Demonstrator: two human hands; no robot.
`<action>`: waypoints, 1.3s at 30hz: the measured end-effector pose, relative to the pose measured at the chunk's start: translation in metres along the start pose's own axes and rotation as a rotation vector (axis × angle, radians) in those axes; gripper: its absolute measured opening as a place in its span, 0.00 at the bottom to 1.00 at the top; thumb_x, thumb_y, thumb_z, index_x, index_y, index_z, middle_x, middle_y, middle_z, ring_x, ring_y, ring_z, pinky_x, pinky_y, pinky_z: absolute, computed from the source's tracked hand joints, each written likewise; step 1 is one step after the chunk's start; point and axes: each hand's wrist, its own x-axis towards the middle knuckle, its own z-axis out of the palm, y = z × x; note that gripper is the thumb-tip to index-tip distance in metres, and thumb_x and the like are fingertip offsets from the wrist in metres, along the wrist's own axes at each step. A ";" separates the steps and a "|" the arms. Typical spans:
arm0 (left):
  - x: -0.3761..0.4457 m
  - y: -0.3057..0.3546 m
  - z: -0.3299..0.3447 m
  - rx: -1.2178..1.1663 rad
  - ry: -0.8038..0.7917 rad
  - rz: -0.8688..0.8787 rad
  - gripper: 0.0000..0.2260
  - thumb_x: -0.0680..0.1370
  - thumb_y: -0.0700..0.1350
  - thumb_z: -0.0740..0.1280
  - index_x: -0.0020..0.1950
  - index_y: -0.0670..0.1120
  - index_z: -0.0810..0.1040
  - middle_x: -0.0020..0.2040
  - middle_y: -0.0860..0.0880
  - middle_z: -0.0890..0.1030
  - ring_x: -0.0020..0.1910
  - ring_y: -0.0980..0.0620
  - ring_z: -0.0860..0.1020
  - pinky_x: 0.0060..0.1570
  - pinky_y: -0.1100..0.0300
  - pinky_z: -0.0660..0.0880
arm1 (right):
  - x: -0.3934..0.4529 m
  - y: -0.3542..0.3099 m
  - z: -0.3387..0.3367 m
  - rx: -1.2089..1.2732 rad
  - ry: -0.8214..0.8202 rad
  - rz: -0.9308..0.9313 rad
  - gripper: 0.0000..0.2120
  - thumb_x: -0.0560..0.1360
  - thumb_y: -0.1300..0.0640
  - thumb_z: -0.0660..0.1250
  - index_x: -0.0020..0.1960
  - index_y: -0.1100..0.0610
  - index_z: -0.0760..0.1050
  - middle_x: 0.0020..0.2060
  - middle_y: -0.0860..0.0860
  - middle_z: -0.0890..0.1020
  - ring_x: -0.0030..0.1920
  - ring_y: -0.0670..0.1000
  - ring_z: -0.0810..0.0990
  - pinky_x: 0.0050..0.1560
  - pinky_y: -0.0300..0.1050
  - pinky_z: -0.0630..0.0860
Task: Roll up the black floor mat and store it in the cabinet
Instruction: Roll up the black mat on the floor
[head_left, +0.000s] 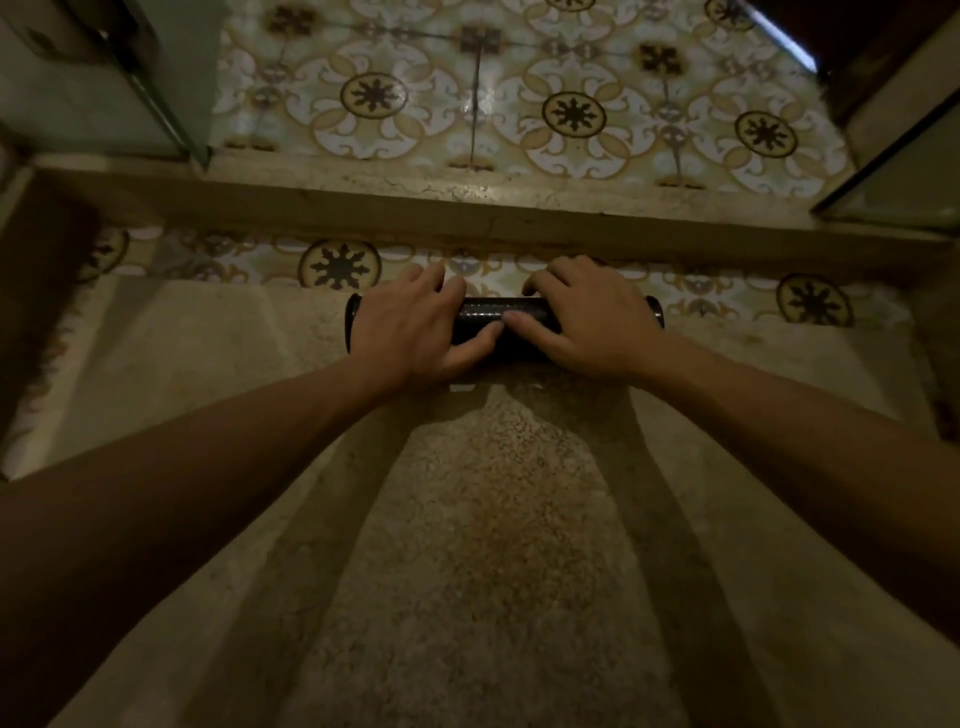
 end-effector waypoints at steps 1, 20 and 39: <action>0.000 -0.003 0.001 -0.010 -0.009 0.000 0.33 0.76 0.73 0.48 0.50 0.46 0.75 0.43 0.46 0.75 0.40 0.49 0.71 0.31 0.56 0.69 | 0.004 0.006 -0.004 -0.005 -0.078 -0.030 0.38 0.76 0.25 0.43 0.61 0.52 0.76 0.53 0.53 0.79 0.52 0.55 0.76 0.51 0.53 0.75; -0.013 -0.010 -0.017 0.028 -0.289 0.092 0.39 0.68 0.68 0.69 0.71 0.47 0.65 0.58 0.41 0.72 0.57 0.43 0.70 0.58 0.45 0.71 | -0.027 0.023 0.000 0.005 -0.161 -0.035 0.43 0.64 0.22 0.63 0.67 0.52 0.69 0.59 0.53 0.73 0.58 0.54 0.72 0.53 0.54 0.79; -0.008 -0.025 -0.010 -0.112 -0.273 0.177 0.35 0.65 0.71 0.69 0.67 0.57 0.67 0.50 0.46 0.71 0.50 0.46 0.71 0.35 0.56 0.64 | -0.034 0.030 -0.006 0.002 -0.141 -0.078 0.39 0.65 0.24 0.60 0.69 0.46 0.71 0.52 0.54 0.73 0.50 0.53 0.70 0.45 0.46 0.67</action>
